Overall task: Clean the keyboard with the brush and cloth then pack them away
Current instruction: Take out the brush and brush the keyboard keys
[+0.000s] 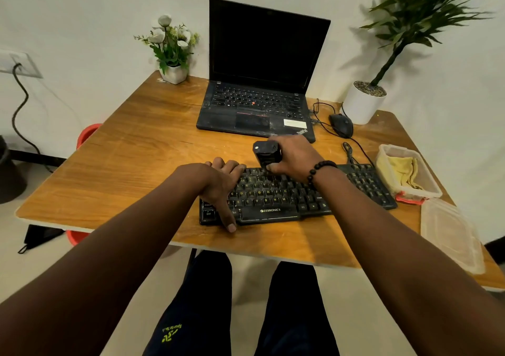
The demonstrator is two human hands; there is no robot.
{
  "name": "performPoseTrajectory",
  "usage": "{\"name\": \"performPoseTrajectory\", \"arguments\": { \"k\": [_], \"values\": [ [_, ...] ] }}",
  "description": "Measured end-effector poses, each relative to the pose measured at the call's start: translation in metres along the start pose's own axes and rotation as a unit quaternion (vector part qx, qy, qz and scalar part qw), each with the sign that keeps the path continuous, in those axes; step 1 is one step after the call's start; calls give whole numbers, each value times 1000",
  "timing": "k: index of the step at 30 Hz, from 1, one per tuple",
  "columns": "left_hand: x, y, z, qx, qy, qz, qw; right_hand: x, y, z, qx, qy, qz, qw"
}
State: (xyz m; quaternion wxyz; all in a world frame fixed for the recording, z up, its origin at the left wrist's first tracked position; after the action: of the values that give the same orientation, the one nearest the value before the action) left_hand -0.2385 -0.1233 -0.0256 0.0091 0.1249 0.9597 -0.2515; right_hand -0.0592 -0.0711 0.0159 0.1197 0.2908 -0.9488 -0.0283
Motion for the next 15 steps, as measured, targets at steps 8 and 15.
{"name": "performPoseTrajectory", "arguments": {
  "k": [8,15],
  "values": [
    [-2,-4,-1,0,2,-2,1000,11,14,-11,113,-128,-63,983],
    [0,-2,1,-1,0,3,1000,-4,-1,-19,149,38,-27,988]
  ]
}}
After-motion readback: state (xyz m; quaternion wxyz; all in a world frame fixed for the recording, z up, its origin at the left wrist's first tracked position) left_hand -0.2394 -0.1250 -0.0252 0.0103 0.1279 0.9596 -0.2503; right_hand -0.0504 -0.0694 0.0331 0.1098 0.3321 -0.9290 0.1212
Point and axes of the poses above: each hand's wrist, its own y-axis towards the middle knuckle, its own z-axis out of the palm, x = y × z, the point moved 1 cm from there along y, towards the middle knuckle, and after that the axes turned 5 degrees about -x, right-handed, at the moved point
